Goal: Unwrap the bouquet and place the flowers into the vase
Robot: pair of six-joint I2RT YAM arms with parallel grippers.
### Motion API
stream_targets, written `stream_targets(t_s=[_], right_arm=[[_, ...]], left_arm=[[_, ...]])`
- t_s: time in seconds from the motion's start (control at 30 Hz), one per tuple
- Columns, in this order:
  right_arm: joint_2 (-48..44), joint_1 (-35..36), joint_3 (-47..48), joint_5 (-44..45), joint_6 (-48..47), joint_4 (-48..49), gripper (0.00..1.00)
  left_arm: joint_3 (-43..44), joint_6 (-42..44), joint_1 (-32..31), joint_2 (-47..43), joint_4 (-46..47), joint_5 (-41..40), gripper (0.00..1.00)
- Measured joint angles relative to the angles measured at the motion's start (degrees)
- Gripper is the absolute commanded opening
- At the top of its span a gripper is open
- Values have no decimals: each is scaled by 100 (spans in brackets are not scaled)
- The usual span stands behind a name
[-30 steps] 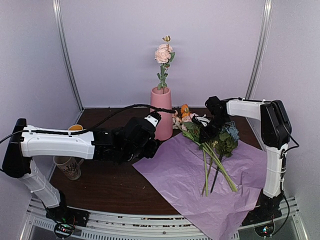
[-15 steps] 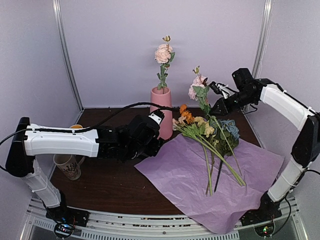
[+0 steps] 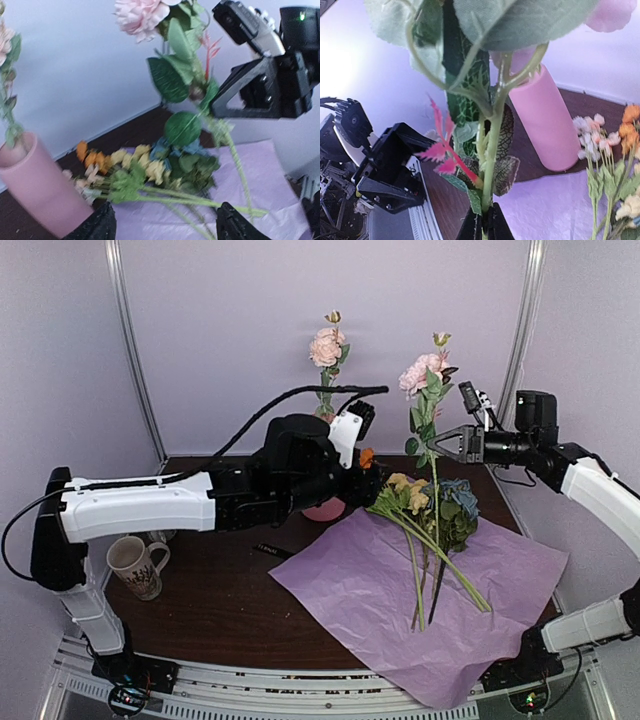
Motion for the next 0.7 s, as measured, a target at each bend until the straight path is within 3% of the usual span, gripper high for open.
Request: stream_targets(t_s=[0.13,0.3,0.43,0.57,0.7], right_arm=[[-302,122,-125,-304,844,1379,0],[-450,236,-129,-529,1506,2365,0],[-494,251,-162,-575,1707,2686,0],[-505,289,-243,-590,1773,2782,0],[-507,299,-251,-616,1543,2651,0]], left_arm=[[1001,-131,35,597,483,776,60],[1379,-496,127,1016,925,1475,55],[1508,-638,173,1244,988,1757,52],[1523,-719,190,1300,1016,1987,43],[1508,-743,195,1279,1049,2074,49]])
